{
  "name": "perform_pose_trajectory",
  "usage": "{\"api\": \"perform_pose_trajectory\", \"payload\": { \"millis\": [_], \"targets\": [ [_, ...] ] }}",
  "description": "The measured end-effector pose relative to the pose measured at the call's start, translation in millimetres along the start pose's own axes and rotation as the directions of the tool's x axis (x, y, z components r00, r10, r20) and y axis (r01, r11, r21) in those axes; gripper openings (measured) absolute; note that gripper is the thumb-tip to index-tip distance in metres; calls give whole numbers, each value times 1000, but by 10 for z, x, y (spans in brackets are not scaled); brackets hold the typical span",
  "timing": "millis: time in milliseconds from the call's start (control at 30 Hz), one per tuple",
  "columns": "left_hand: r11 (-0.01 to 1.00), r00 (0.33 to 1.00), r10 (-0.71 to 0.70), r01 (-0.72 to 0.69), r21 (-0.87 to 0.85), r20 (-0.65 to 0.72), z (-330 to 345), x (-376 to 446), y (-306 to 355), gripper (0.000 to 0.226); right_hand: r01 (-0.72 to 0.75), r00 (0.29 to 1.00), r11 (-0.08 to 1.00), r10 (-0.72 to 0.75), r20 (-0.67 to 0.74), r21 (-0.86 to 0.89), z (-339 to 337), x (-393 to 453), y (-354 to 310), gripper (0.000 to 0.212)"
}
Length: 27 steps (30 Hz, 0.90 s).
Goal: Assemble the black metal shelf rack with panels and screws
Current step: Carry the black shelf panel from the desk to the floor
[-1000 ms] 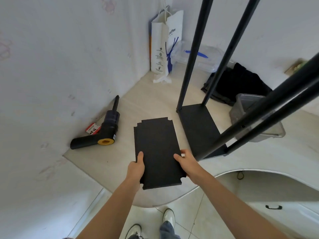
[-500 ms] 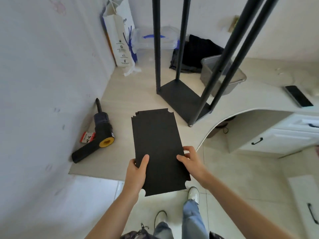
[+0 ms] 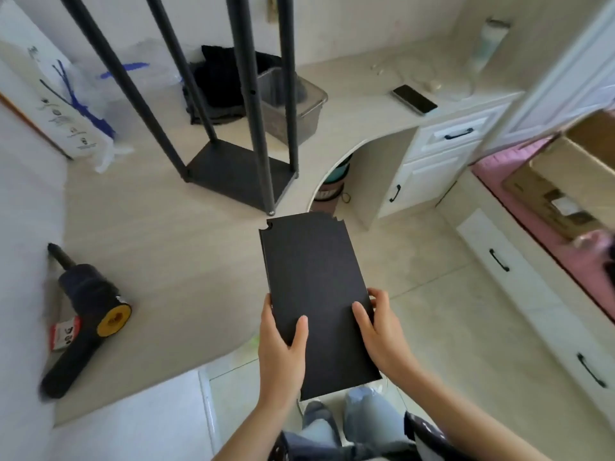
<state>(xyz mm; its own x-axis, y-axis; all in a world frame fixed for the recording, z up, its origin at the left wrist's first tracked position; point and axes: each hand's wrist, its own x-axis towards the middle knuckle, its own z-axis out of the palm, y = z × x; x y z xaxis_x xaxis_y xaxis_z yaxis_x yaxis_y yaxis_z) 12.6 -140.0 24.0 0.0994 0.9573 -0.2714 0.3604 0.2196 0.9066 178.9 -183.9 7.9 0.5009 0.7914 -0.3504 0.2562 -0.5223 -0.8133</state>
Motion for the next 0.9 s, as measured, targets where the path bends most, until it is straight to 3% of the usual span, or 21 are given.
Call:
{"api": "perform_pose_trajectory", "payload": {
  "millis": [233, 500, 700, 900],
  "targets": [
    [990, 959, 111, -130, 56, 262, 664, -121, 60, 73, -132, 961, 990, 140, -237, 49, -558, -294, 540, 25],
    [973, 856, 150, -215, 78, 494, 1448, -275, 185, 71, -188, 865, 976, 216, -453, 105, -1106, -573, 1045, 45],
    [963, 794, 124, -241, 121, 596, 2143, -413, 316, 70, -209, 819, 959, 277, -502, 189, -1575, -604, 1461, 55],
    [970, 776, 85, -207, 126, 625, 3098, -603, 498, 71, -212, 823, 947, 306, -479, 241, -2380, -364, 1974, 54]
  ]
}}
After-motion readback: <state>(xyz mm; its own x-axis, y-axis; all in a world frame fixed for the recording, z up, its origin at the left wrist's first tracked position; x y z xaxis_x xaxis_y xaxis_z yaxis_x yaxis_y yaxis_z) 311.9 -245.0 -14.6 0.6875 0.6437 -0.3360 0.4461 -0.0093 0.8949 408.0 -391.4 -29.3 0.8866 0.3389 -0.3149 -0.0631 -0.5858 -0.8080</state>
